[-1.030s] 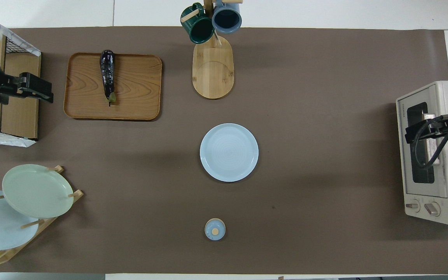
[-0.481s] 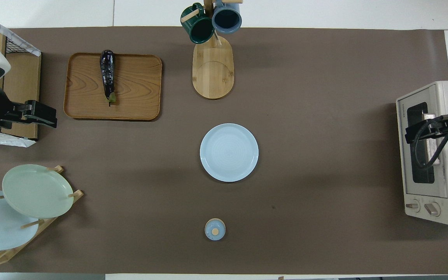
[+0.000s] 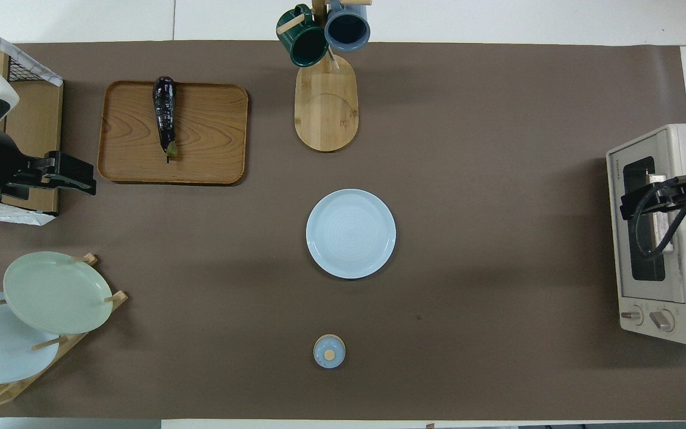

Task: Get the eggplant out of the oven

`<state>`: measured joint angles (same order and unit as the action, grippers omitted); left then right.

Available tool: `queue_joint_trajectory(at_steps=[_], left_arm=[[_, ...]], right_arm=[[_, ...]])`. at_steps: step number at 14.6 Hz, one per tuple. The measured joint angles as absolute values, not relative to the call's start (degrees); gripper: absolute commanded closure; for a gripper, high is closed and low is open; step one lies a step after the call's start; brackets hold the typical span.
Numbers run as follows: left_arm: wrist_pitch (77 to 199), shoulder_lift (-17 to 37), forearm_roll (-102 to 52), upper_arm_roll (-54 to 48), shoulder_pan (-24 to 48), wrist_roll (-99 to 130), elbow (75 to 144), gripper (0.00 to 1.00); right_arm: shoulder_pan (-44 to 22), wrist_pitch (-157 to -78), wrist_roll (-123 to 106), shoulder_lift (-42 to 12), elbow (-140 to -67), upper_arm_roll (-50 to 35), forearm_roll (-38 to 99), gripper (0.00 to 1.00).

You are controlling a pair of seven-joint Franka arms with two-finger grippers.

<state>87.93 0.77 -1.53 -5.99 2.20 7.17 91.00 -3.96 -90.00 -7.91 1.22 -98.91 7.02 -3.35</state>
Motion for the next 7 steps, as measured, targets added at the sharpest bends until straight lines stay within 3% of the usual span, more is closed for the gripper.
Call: queue_joint_trajectory(at_steps=[7], left_arm=[[86.37,0.74,-1.48,-6.10,2.29,7.23,90.44,0.00]], right_arm=[[-3.96,-90.00,-7.91,1.22,-98.91,7.02,-3.35,0.00]])
